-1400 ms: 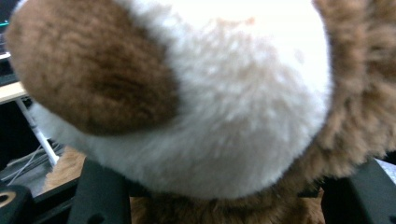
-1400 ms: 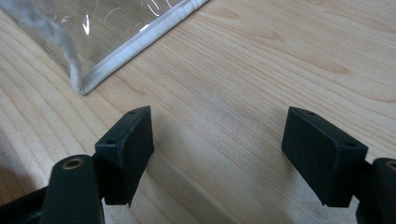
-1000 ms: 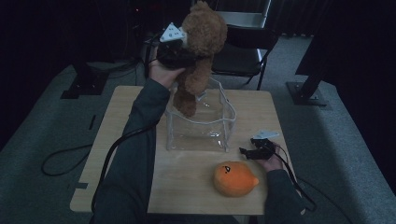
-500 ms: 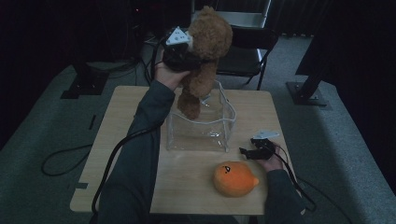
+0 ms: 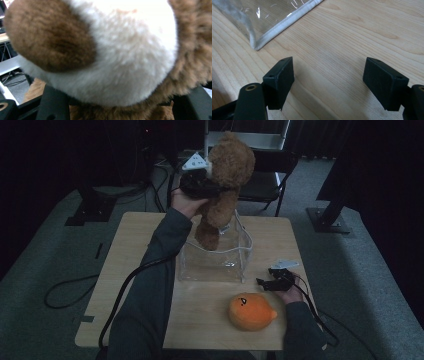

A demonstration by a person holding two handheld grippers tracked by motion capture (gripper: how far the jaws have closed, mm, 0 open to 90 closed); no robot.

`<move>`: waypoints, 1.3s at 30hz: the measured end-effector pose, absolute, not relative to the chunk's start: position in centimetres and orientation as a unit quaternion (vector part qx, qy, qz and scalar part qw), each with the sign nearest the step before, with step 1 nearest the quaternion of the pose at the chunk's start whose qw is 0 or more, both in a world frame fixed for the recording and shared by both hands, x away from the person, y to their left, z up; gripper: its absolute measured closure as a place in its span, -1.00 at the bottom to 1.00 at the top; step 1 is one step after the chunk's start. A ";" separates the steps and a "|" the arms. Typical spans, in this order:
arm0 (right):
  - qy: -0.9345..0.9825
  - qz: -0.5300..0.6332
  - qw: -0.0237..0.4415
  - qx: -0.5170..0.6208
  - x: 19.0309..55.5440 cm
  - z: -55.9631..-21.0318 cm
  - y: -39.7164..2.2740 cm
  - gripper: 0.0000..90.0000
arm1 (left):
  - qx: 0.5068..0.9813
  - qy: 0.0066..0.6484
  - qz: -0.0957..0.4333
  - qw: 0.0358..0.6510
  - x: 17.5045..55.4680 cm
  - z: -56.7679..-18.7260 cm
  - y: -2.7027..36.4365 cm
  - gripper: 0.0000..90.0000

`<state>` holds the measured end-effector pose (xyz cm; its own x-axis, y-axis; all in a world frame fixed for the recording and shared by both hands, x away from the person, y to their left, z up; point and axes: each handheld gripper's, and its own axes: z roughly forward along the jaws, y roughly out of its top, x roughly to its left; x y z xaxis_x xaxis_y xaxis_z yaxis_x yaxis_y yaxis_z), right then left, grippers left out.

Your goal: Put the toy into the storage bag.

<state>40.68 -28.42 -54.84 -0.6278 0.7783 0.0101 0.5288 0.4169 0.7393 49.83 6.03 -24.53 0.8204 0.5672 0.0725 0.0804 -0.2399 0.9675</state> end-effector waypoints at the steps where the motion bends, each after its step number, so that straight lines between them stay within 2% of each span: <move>1: 0.824 0.367 0.170 0.396 40.7 -54.8 -28.4 -0.46 | 0.760 0.212 0.211 0.577 49.8 -24.6 6.0 -0.11; 39: 0.824 0.367 0.170 0.396 40.7 -54.8 -28.4 -0.47 | 0.788 0.202 0.174 0.555 49.9 -27.6 5.1 -0.11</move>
<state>40.68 -28.42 -54.84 -0.6280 0.7781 0.0102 0.5288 0.4171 0.7392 49.91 5.12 -27.63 0.8573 0.5124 0.0498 0.1254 -0.3017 0.9451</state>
